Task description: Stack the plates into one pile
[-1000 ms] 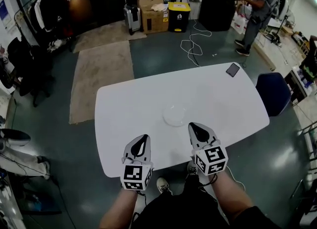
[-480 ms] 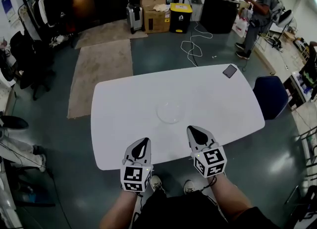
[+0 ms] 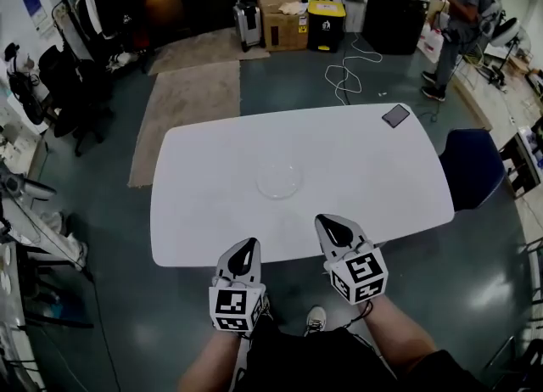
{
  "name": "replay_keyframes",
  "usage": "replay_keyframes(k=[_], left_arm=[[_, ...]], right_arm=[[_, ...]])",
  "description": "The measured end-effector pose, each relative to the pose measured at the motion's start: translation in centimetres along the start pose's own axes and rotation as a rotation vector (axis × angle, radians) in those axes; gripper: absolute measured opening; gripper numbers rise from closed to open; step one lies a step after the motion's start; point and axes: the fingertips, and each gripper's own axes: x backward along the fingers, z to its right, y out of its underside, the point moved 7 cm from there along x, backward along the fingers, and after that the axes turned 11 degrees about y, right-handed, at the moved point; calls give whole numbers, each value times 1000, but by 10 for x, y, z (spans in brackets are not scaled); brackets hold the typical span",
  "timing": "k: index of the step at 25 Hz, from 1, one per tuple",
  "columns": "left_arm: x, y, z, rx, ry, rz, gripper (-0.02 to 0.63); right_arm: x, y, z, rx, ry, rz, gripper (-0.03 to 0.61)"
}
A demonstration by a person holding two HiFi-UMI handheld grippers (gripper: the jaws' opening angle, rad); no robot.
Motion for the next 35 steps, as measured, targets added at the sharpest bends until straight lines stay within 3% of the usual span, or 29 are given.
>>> replay_keyframes(k=[11, 35], left_arm=[[4, 6, 70, -2, -44, 2, 20], [22, 11, 68, 0, -72, 20, 20]], right_arm=[[40, 14, 28, -5, -78, -3, 17], [41, 21, 8, -11, -117, -6, 17]])
